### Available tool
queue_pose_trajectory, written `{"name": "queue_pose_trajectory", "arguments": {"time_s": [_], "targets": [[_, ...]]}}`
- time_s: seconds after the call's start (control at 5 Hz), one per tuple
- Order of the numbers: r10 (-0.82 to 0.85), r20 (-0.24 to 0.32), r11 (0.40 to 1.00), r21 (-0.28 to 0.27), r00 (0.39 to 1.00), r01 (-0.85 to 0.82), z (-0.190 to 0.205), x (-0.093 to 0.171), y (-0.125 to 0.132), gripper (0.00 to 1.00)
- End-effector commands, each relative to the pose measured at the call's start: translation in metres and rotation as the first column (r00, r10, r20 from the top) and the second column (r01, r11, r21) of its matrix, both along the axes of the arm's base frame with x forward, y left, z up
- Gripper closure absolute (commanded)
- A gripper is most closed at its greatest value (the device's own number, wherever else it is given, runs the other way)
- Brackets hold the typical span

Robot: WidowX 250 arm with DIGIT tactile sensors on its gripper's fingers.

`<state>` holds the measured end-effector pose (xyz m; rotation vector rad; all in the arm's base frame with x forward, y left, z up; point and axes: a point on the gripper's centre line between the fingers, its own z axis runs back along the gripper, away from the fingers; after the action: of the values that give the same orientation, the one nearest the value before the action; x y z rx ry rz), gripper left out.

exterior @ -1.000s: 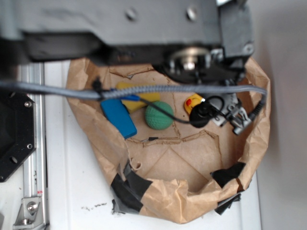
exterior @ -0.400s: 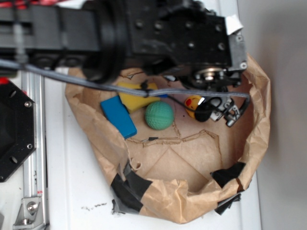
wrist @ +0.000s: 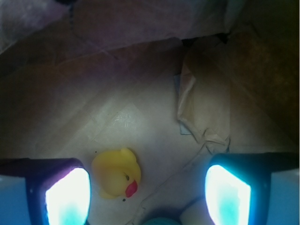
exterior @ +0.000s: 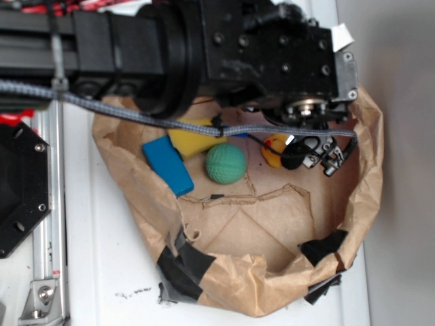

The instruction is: Grab the yellow duck.

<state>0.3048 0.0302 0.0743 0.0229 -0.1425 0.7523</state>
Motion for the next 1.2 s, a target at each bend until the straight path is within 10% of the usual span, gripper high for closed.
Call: {"name": "queue_pose_trajectory", "arguments": {"time_s": [0.0, 1.0], "targets": [[0.023, 0.068, 1.000, 0.005, 0.997, -0.023, 0.020, 0.010, 0.012, 0.00], [0.015, 0.090, 0.999, -0.030, 0.996, -0.012, -0.008, 0.002, 0.019, 0.00]]}}
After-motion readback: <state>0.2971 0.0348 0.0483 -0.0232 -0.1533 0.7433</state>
